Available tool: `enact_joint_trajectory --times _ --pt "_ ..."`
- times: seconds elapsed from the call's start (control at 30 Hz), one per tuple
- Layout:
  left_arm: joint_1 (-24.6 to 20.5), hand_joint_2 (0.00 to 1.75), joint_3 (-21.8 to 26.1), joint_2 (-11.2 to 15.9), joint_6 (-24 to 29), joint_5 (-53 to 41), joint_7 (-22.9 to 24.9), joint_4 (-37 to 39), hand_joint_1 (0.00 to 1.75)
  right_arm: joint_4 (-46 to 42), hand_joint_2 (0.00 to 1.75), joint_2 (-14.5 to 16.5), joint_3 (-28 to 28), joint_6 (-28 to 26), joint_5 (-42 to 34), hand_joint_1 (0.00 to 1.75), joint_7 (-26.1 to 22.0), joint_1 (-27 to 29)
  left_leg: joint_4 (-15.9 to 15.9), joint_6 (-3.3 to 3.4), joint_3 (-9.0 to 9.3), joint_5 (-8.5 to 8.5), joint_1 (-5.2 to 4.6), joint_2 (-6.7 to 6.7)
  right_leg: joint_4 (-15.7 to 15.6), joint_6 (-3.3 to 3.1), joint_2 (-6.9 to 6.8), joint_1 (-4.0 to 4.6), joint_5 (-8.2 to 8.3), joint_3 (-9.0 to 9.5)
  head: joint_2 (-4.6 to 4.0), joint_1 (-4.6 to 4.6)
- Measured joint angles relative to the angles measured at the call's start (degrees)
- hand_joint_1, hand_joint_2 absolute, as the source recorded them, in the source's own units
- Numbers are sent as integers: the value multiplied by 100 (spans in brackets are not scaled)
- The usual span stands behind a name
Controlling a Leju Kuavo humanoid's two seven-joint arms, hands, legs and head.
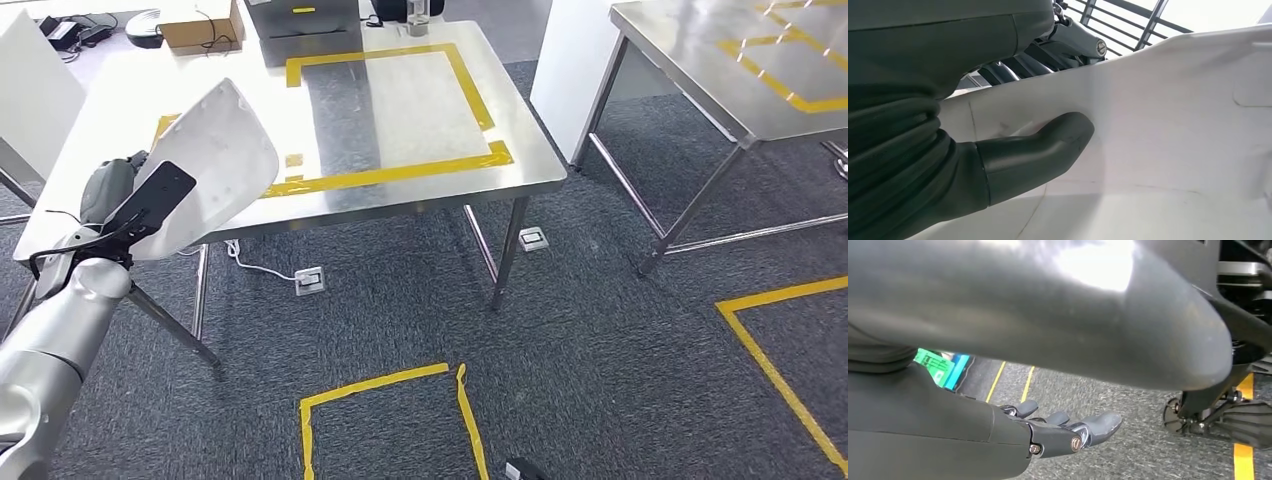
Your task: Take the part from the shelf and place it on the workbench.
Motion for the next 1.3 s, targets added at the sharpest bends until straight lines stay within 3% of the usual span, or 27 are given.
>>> enact_joint_trajectory --times 0.07,0.37,0.63,0.87,1.03,1.1,1.2,1.23,1.27,1.3 --pt "1 175 0 -2 16 -12 5 -1 175 0 0 7 -39 0 -14 0 1 -5 -16 -12 2 3 4 6 -19 15 5 2 14 -2 -1 -1" --pt "-19 175 0 -42 115 -39 39 -26 175 0 0 7 -93 -1 22 0 2 2 -88 -77 53 34 11 77 -15 -54 75 10 36 -11 0 -2" --pt "-16 175 0 -42 197 -44 -8 -30 175 0 0 7 -95 5 57 0 2 2 -89 -82 50 35 21 77 -14 -57 75 5 34 -11 1 0" --pt "-15 175 0 -39 244 -87 -10 -30 175 0 0 8 -94 24 65 0 2 1 -54 -50 30 15 -14 76 -22 -26 75 -20 38 -10 -1 0" --pt "-15 175 0 -32 271 -114 -42 -41 175 0 0 15 -95 49 73 0 2 1 -77 20 45 16 -16 87 -36 45 75 -42 29 3 0 -1" --pt "-17 175 0 -30 274 -119 -53 -57 175 0 0 15 -95 52 75 0 1 -4 -150 63 91 47 26 115 145 88 33 -32 -101 -68 -1 15" --pt "-6 175 0 -16 280 -124 -60 -63 175 0 0 16 -95 51 79 0 1 -3 -175 89 110 55 44 159 1140 159 -24 -66 -602 -551 0 38" --pt "10 175 0 -14 280 -125 -60 -61 175 0 0 16 -95 51 80 0 1 1 -171 84 108 50 48 166 1423 181 -28 -87 -688 -696 1 38" --pt "26 175 0 -14 279 -126 -60 -60 175 0 0 16 -95 49 81 0 2 3 -162 73 106 43 56 169 1520 202 -29 -105 -669 -751 1 38" --pt "39 175 0 -14 279 -127 -60 -59 175 0 0 15 -95 43 81 0 2 4 -146 53 105 32 70 169 1381 222 -31 -124 -543 -688 1 39"
